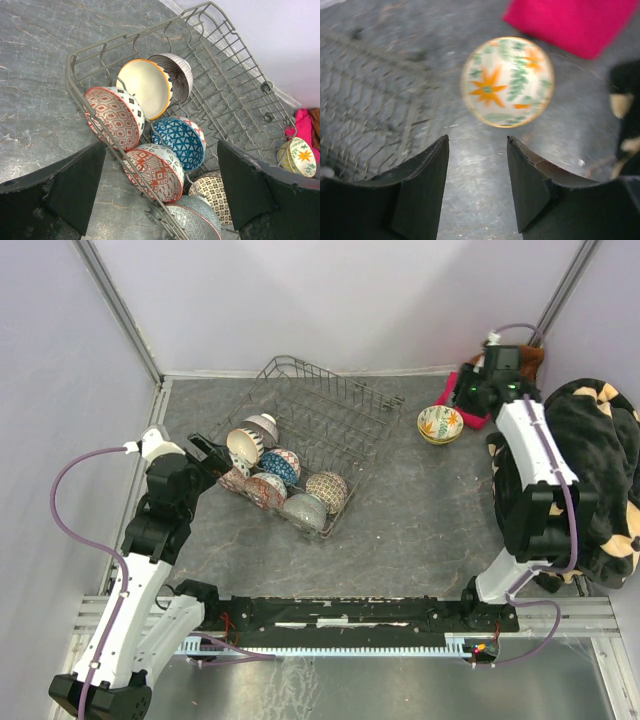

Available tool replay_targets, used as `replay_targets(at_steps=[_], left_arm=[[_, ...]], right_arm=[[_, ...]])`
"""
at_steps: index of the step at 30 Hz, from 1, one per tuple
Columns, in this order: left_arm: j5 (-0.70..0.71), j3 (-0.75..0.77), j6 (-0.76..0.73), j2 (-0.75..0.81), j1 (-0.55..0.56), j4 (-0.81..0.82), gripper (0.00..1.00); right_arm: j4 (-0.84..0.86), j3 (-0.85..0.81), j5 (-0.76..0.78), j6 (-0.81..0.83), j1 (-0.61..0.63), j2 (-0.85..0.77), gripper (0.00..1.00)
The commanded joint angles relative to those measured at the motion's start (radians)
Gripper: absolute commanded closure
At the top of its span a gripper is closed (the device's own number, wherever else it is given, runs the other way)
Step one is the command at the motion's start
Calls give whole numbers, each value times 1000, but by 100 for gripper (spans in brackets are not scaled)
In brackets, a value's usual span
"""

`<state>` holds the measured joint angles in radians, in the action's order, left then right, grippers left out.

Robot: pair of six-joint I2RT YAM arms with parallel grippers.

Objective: Unload the bowls from the dish rack

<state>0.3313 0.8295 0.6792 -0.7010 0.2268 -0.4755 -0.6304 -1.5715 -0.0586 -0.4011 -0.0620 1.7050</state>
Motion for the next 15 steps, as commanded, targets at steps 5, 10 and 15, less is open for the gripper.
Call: replay_targets(at_steps=[5, 10, 15], left_arm=[[48, 37, -2, -4, 3, 20, 1], [67, 45, 7, 3, 3, -7, 1], [93, 41, 21, 29, 3, -33, 1]], right_arm=[[157, -48, 40, 207, 406, -71, 40], [158, -182, 79, 256, 584, 63, 40], [110, -401, 135, 336, 723, 248, 40]])
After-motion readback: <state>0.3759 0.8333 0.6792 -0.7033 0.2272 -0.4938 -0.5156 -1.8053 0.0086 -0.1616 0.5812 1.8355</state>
